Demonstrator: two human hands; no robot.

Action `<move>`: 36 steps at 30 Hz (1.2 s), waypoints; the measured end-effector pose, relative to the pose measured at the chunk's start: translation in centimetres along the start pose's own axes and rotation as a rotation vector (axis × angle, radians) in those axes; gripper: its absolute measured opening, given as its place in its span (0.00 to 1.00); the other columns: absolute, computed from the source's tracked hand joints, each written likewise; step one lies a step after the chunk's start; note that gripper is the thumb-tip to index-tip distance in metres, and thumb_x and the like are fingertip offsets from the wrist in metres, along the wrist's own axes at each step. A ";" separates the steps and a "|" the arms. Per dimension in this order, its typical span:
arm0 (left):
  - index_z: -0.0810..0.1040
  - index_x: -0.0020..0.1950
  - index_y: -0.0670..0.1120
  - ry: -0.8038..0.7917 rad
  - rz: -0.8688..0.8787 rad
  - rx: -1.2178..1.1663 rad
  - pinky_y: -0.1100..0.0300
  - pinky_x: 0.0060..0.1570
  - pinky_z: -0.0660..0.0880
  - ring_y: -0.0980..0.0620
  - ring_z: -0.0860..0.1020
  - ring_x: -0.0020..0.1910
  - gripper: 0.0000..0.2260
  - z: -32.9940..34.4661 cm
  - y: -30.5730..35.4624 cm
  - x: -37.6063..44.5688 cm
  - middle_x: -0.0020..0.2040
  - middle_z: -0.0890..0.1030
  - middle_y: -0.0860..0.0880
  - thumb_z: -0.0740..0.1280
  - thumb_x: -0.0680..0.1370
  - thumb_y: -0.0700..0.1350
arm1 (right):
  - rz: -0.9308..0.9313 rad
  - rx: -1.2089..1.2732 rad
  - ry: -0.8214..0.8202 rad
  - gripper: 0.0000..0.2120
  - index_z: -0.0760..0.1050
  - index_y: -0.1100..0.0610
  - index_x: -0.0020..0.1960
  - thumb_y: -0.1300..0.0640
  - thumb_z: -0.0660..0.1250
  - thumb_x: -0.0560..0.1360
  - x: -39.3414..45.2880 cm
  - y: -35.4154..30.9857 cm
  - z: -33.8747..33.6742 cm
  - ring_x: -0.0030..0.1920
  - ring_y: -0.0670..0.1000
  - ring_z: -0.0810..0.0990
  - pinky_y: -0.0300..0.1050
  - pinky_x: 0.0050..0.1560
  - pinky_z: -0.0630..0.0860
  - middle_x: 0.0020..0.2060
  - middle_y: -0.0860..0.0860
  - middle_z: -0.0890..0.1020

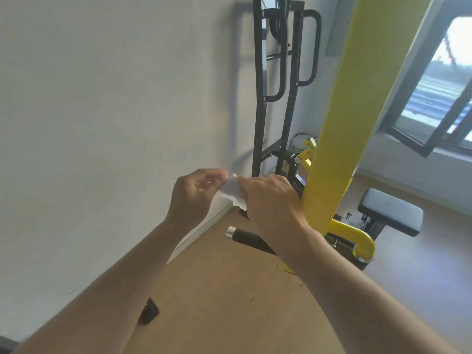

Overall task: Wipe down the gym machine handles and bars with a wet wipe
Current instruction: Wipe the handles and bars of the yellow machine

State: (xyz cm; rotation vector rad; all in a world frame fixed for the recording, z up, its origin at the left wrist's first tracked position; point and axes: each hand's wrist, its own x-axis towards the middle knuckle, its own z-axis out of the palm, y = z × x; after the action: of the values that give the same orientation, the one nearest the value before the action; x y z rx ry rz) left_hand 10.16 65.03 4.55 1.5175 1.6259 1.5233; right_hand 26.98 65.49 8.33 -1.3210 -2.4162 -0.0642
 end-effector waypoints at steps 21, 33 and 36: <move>0.85 0.50 0.56 -0.142 0.014 -0.121 0.63 0.51 0.74 0.63 0.82 0.49 0.04 1.3 -1.3 1.8 0.45 0.86 0.60 0.71 0.78 0.52 | 0.118 -0.146 -0.133 0.10 0.80 0.56 0.59 0.55 0.69 0.79 1.8 1.3 -3.2 0.57 0.53 0.76 0.46 0.59 0.73 0.53 0.52 0.81; 0.85 0.51 0.56 -0.103 0.022 -0.123 0.47 0.59 0.78 0.56 0.83 0.54 0.05 1.2 -1.7 1.8 0.48 0.86 0.60 0.71 0.78 0.53 | 0.060 -0.008 -0.022 0.16 0.73 0.52 0.69 0.49 0.63 0.82 1.3 -1.1 0.3 0.59 0.49 0.81 0.45 0.58 0.78 0.60 0.47 0.82; 0.85 0.50 0.58 -0.092 0.018 -0.121 0.48 0.62 0.76 0.57 0.82 0.55 0.05 1.2 -1.7 1.7 0.48 0.86 0.61 0.70 0.77 0.53 | 0.107 -0.084 -0.047 0.12 0.75 0.53 0.64 0.54 0.66 0.81 0.6 -0.2 -0.1 0.54 0.51 0.83 0.47 0.53 0.80 0.56 0.48 0.83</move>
State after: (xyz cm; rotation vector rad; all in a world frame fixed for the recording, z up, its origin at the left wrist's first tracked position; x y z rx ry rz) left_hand 9.99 67.37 3.24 1.5166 1.4463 1.5099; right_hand 26.55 65.89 8.63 -1.5028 -2.4008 -0.1077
